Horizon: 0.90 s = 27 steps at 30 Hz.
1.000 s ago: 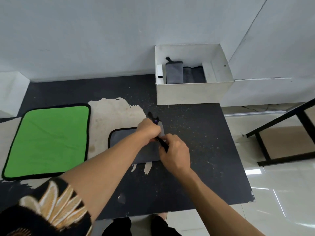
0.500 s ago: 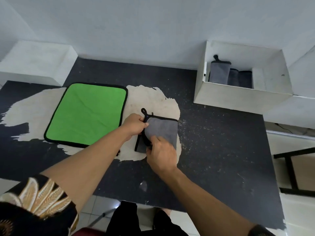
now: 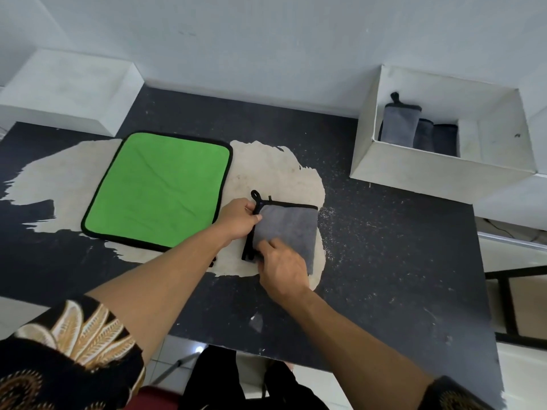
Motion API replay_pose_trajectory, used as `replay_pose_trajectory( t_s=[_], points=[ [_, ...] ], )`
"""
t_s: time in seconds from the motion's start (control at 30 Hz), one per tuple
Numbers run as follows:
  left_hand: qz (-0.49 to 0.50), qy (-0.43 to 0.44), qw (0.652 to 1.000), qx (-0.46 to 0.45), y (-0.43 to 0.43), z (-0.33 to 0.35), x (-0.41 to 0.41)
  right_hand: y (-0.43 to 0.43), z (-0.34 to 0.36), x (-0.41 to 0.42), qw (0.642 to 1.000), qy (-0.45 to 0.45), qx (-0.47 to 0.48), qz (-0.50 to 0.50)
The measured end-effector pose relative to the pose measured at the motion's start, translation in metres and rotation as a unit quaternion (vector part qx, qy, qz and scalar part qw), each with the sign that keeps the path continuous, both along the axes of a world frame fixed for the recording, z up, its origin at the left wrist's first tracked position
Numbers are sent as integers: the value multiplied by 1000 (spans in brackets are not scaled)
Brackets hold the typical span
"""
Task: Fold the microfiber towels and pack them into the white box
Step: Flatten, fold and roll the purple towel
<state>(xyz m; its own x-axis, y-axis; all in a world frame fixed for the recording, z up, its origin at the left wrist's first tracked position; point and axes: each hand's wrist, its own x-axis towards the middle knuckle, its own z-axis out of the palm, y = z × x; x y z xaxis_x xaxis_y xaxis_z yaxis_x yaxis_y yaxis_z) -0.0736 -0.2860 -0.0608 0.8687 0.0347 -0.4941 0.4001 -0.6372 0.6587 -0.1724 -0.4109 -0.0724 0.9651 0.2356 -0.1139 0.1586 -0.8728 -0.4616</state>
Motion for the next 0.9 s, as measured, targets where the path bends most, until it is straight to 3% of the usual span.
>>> replay_pose_trajectory(
  t_s=[0.13,0.3,0.4,0.53,0.67,0.73,0.8,0.9],
  points=[
    [-10,11,1000,0,3,3,-4,1,-2,1,1000,16,-12,22],
    [-81,77,989,98,7,9,-10,0,1,4,999,36,-8,32],
    [-99,89,985,112,10,7,-16,-2,6,5,994,67,-29,79],
    [-84,64,990,92,12,3,-25,-11,16,0,993,48,-44,99],
    [-68,35,995,66,12,2,-33,-25,11,-2,996,-62,-71,-3],
    [-67,25,995,66,12,0,-36,-32,7,-2,995,-32,-90,-3],
    [-67,14,994,80,13,-2,-37,-36,4,-2,995,-6,-95,13],
    [-71,-67,983,158,6,3,-40,-39,7,0,996,-57,-61,-36]
  ],
)
